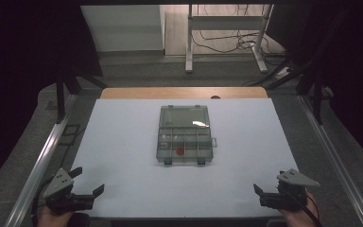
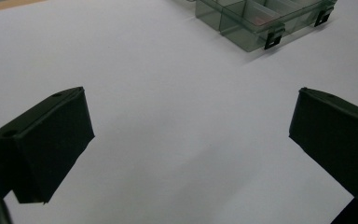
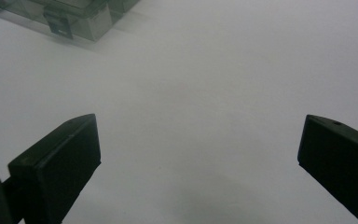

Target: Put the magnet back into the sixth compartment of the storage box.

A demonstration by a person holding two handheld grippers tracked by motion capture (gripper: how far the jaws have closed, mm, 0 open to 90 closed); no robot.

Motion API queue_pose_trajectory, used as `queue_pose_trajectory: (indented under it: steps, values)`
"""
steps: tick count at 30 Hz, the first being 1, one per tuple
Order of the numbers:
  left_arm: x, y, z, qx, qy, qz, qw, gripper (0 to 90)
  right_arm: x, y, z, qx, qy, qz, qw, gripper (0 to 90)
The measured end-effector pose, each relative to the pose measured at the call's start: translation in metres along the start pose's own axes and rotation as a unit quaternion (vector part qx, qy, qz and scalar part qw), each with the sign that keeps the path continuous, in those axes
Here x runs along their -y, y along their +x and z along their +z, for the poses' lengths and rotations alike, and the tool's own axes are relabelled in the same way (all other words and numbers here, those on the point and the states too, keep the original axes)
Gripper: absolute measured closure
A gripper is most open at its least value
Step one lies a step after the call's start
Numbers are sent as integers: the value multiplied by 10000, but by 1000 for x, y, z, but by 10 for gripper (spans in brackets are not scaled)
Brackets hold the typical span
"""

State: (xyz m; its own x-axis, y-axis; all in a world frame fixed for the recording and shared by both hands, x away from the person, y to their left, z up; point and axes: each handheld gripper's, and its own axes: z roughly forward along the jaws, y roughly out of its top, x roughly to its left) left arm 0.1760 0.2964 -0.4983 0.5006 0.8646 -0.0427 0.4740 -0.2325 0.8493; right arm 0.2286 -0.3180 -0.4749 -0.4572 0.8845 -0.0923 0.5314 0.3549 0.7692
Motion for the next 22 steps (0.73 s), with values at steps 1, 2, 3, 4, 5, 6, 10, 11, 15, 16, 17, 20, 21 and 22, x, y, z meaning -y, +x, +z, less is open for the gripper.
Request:
queue_pose_trajectory:
  steps: [1, 2, 3, 4, 5, 6, 10, 11, 15, 16, 17, 20, 21, 22]
  values:
    - [0, 0, 0, 0, 0, -1, 10000, 2, 1, -1, -1, 9, 5, 1, 10000, 0]
    - [0, 0, 0, 0, 1, 1, 10000, 2, 2, -2, -1, 30, 15, -1, 10000, 0]
    - [0, 0, 0, 0, 3, 4, 10000, 2, 4, -2, -2, 41, 26, 15, 10000, 0]
    - [0, 0, 0, 0, 3, 5, 10000, 2, 4, -2, -2, 47, 34, 28, 10000, 0]
    - [0, 0, 0, 0, 2, 9, 10000, 2, 6, -3, -3, 60, 36, 27, 10000, 0]
    - [0, 0, 0, 1, 1, 9, 10000, 2, 7, -4, -3, 69, 48, 32, 10000, 0]
    - [0, 0, 0, 3, 0, 9, 10000, 2, 8, -5, -5, 101, 35, 57, 9999, 0]
    - [0, 0, 0, 3, -2, 7, 10000, 2, 8, -5, -5, 109, 43, 55, 9999, 0]
    - [0, 0, 0, 6, -3, 9, 10000, 2, 9, -6, -6, 139, 75, 75, 9998, 0]
    - [0, 0, 0, 6, -4, 8, 10000, 2, 9, -6, -6, 137, 76, 85, 9998, 0]
    - [0, 0, 0, 7, -3, 8, 10000, 2, 10, -6, -6, 137, 73, 87, 9998, 0]
    - [0, 0, 0, 12, -8, 14, 10000, 2, 10, -6, -6, 146, 91, 75, 9998, 0]
    - [0, 0, 0, 12, -5, 18, 10000, 2, 10, -6, -5, 148, 103, 70, 9998, 0]
    - [0, 0, 1, 11, 7, 26, 10000, 2, 10, -6, -5, 150, 115, 68, 9998, 0]
